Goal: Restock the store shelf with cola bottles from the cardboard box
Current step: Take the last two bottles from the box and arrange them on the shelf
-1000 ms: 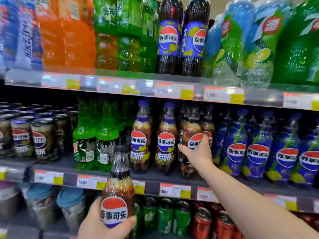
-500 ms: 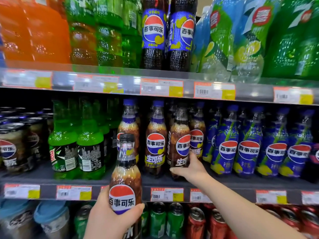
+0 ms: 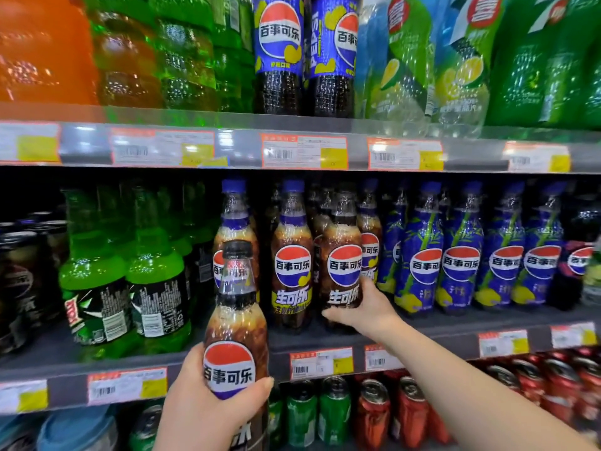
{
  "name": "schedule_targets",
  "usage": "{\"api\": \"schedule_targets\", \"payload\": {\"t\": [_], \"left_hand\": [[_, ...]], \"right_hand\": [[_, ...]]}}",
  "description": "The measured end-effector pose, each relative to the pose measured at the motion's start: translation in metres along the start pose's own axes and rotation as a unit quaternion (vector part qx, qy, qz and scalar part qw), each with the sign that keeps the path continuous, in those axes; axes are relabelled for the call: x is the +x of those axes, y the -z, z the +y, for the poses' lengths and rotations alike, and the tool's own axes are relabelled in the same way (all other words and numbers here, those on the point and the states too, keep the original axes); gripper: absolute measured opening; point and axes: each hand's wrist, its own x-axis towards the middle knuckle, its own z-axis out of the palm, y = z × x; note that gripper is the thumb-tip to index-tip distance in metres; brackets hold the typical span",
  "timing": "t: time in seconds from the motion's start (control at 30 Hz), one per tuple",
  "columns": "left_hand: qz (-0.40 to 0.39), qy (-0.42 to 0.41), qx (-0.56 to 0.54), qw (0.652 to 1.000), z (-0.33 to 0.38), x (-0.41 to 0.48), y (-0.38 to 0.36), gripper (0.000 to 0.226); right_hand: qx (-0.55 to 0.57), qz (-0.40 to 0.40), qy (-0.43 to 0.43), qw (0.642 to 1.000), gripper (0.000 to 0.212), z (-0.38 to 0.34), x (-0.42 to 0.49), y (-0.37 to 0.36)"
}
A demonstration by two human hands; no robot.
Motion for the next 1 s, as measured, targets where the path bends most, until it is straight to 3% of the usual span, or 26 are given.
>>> {"api": "schedule_targets", "payload": {"t": [0.17, 0.33, 0.57, 0.7, 0.87, 1.0], "left_hand": [[-0.007, -0.001, 0.001, 1.000, 0.003, 0.002, -0.009, 0.054], [0.023, -0.007, -0.015, 1.000, 0.016, -0.006, -0.042, 0.052], [0.042, -0.035, -0.045, 0.998, 0.047, -0.019, -0.126, 0.047], [0.065, -0.060, -0.044, 0.995, 0.071, -0.015, -0.176, 0.048], [0.108, -0.109, -0.036, 0.987, 0.095, 0.000, -0.220, 0.075], [0.124, -0.128, -0.016, 0.984, 0.101, 0.004, -0.239, 0.078]], "right_hand": [[-0.022, 0.014, 0.008, 1.000, 0.083, 0.004, 0.005, -0.004], [-0.002, -0.028, 0.039, 0.999, 0.088, 0.009, 0.004, 0.013], [-0.067, -0.034, 0.131, 0.989, 0.022, 0.044, -0.012, 0.108], [-0.087, -0.049, 0.124, 0.987, 0.020, 0.074, -0.019, 0.155], [-0.081, -0.065, 0.147, 0.984, 0.025, 0.081, -0.018, 0.179], [-0.088, -0.083, 0.175, 0.977, 0.022, 0.075, -0.018, 0.187]]}}
